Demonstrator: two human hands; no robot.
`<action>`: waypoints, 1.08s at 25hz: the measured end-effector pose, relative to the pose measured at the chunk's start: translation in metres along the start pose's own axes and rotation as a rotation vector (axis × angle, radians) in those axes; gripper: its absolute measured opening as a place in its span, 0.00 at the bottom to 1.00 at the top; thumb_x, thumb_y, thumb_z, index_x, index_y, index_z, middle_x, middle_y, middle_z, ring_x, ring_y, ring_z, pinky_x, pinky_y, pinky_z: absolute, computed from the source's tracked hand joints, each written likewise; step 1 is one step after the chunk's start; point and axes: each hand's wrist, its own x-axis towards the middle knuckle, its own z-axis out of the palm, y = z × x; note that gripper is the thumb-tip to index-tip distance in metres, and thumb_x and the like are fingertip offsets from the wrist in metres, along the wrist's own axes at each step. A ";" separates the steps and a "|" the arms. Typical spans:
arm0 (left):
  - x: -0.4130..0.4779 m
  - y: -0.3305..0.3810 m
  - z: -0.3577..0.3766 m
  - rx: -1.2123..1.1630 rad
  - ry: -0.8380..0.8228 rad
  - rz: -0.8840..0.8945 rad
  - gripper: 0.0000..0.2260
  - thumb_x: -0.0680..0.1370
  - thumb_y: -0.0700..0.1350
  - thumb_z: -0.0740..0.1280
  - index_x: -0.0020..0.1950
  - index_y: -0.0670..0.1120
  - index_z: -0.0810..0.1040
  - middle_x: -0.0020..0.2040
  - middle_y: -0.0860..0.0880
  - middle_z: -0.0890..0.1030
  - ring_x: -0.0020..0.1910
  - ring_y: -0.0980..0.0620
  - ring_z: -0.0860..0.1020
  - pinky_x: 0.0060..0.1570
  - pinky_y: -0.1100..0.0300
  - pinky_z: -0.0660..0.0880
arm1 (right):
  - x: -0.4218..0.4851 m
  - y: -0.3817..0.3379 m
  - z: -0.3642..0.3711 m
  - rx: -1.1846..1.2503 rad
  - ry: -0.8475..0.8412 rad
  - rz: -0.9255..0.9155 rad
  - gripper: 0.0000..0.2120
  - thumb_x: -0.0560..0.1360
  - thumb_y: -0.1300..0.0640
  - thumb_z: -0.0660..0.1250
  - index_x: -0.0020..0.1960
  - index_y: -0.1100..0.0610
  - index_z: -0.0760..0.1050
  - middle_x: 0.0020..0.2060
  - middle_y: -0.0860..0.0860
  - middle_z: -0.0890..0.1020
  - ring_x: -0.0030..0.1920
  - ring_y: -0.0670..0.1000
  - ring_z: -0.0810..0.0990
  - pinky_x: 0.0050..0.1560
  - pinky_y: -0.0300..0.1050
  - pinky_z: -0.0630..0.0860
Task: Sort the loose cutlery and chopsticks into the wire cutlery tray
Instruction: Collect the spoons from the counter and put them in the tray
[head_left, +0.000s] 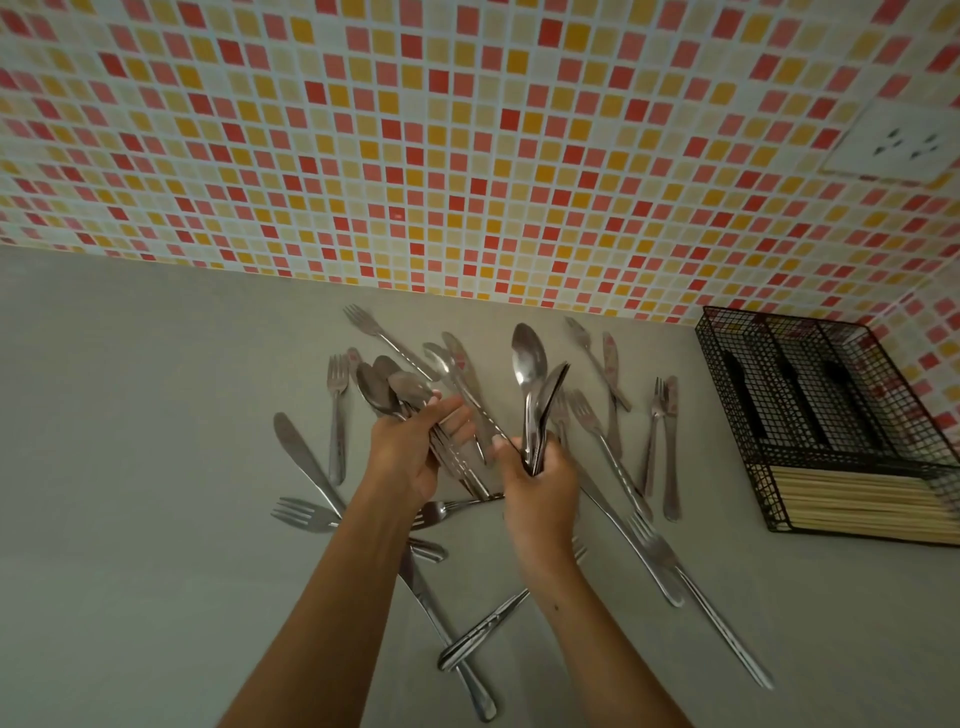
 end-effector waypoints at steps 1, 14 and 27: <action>0.001 0.000 -0.001 -0.002 0.031 0.000 0.03 0.79 0.34 0.62 0.49 0.36 0.74 0.46 0.38 0.81 0.40 0.45 0.83 0.40 0.52 0.83 | 0.000 0.001 -0.001 0.020 0.003 -0.006 0.04 0.73 0.56 0.70 0.41 0.56 0.77 0.35 0.50 0.82 0.33 0.42 0.78 0.34 0.25 0.70; -0.002 0.000 0.005 -0.052 0.027 0.057 0.10 0.80 0.35 0.60 0.40 0.38 0.76 0.27 0.49 0.81 0.27 0.54 0.81 0.29 0.61 0.79 | -0.007 0.018 0.002 -0.106 -0.133 -0.325 0.17 0.72 0.48 0.68 0.34 0.62 0.74 0.29 0.56 0.76 0.30 0.51 0.72 0.31 0.35 0.66; 0.020 -0.004 -0.002 -0.149 0.058 0.067 0.09 0.81 0.40 0.60 0.41 0.41 0.73 0.34 0.48 0.74 0.28 0.54 0.79 0.46 0.52 0.81 | 0.004 0.015 -0.006 -0.046 -0.333 -0.146 0.08 0.76 0.61 0.66 0.52 0.56 0.82 0.38 0.41 0.82 0.41 0.37 0.80 0.45 0.29 0.75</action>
